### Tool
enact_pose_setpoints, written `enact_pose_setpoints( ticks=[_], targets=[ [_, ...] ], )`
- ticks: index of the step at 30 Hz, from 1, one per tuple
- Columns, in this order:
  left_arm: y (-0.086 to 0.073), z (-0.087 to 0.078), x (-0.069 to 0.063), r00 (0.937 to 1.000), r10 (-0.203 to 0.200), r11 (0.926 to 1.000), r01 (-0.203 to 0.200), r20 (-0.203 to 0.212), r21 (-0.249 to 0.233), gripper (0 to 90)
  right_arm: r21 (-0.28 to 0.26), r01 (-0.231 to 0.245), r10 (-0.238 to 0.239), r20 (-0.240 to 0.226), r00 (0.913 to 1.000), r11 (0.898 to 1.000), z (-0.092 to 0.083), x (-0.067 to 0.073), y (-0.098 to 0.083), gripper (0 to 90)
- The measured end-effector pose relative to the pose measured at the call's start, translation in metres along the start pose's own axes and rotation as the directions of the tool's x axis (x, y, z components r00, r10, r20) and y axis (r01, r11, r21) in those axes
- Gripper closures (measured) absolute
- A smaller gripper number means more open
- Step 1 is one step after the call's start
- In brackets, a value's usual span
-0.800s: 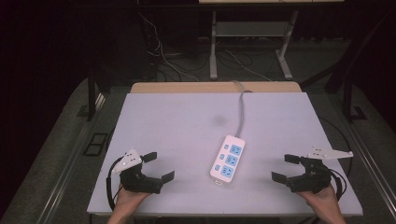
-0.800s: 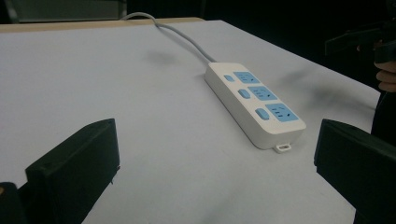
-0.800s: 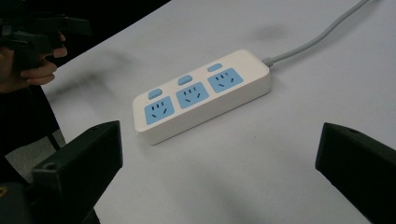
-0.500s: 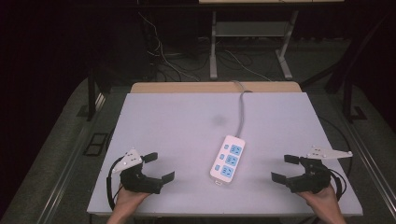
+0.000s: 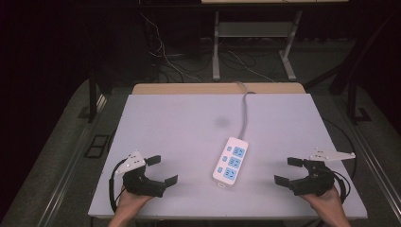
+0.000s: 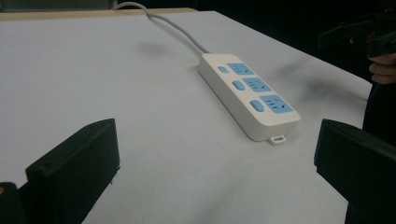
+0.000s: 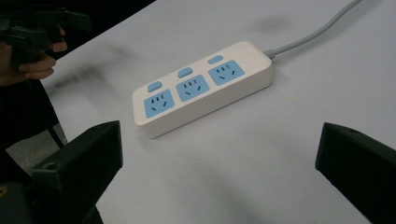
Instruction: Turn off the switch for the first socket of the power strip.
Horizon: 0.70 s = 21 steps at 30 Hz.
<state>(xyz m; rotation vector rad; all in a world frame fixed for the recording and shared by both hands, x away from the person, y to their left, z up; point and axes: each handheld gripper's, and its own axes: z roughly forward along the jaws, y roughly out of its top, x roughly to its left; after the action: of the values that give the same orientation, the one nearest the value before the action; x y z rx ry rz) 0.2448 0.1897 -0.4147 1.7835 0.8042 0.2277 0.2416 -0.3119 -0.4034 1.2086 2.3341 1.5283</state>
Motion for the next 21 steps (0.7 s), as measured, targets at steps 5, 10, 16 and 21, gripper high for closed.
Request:
enact_pose_setpoints(
  ticks=[5,10,16,21],
  targets=[
    [-0.001,0.002,-0.001,0.9999,-0.003,0.9999,0.003,0.015,0.011,0.0,0.007,-0.001,0.001,0.002,1.0000,1.000,0.001,0.000,0.000,0.5],
    [-0.001,0.002,-0.001,0.9997,0.002,0.9998,-0.002,0.025,0.020,0.0,0.015,-0.001,0.001,0.005,1.0000,1.000,0.000,0.001,0.004,0.5],
    [-0.001,0.003,-0.002,0.9996,0.002,0.9997,-0.002,0.029,0.023,0.0,0.027,0.003,-0.003,0.000,1.0000,1.000,0.001,0.001,0.010,0.5],
    [-0.001,0.003,-0.001,0.9996,0.001,0.9997,-0.002,0.028,0.025,0.0,0.048,0.007,-0.007,-0.005,1.0000,0.999,0.003,0.000,0.017,0.5]
  ],
)
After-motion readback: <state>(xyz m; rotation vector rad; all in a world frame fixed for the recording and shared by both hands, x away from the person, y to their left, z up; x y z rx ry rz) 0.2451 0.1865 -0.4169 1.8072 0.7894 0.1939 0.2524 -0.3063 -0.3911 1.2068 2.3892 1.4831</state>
